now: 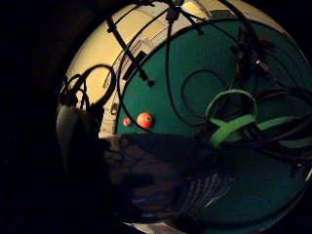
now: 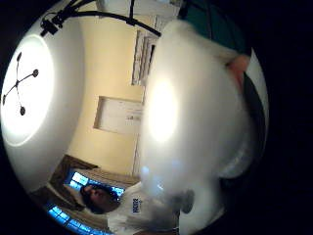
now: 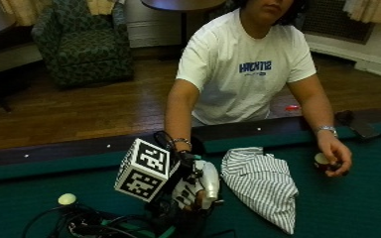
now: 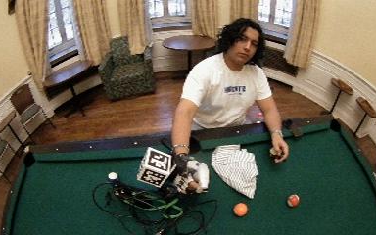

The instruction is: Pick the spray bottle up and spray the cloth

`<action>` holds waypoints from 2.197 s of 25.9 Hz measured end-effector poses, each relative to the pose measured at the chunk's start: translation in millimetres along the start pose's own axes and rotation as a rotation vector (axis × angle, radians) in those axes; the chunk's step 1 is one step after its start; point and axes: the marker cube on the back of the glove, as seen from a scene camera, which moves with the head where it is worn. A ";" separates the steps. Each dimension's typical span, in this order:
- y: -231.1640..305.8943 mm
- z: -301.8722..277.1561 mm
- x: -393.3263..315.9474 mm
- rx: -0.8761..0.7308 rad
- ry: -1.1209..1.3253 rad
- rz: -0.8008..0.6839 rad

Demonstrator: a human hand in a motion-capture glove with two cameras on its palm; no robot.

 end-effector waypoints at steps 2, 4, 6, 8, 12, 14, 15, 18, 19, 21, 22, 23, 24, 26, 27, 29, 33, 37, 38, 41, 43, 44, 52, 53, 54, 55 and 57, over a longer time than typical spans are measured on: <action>1.5 0.6 -5.7 -0.002 -0.053 0.001; 4.7 0.4 -10.8 0.007 -0.122 -0.013; 9.3 -2.8 -18.4 0.030 -0.168 -0.049; 14.8 -10.0 -31.7 0.053 -0.189 -0.105; 28.0 -30.8 -74.0 0.062 -0.205 -0.238; 36.2 -40.1 -97.5 0.049 -0.211 -0.302; 40.7 -44.4 -109.8 0.038 -0.213 -0.328; 53.0 -55.1 -147.5 -0.021 -0.213 -0.357; 56.7 -57.9 -159.4 -0.044 -0.213 -0.360; 63.6 -62.4 -181.3 -0.088 -0.216 -0.379; 66.5 -64.1 -191.3 -0.107 -0.221 -0.390; 68.8 -65.4 -200.7 -0.125 -0.229 -0.401; 70.6 -66.1 -209.3 -0.142 -0.238 -0.410; 73.1 -65.1 -224.5 -0.182 -0.256 -0.421; 74.3 -63.6 -231.2 -0.207 -0.264 -0.422; 77.4 -59.1 -242.8 -0.266 -0.270 -0.420; 81.8 -43.9 -257.5 -0.383 -0.219 -0.386; 80.4 -14.8 -255.4 -0.522 -0.100 -0.284; 80.9 -5.7 -251.5 -0.558 -0.068 -0.249; 84.1 22.6 -234.6 -0.658 0.026 -0.124; 85.9 38.8 -221.9 -0.704 0.072 -0.044; 86.6 45.7 -215.6 -0.724 0.092 -0.006; 105.5 96.7 -154.0 -0.941 0.276 0.301; 108.9 102.7 -146.1 -0.966 0.300 0.327; 112.2 108.3 -138.9 -0.988 0.321 0.350; 115.3 113.4 -132.4 -1.007 0.339 0.370; 121.3 122.8 -120.5 -1.043 0.372 0.409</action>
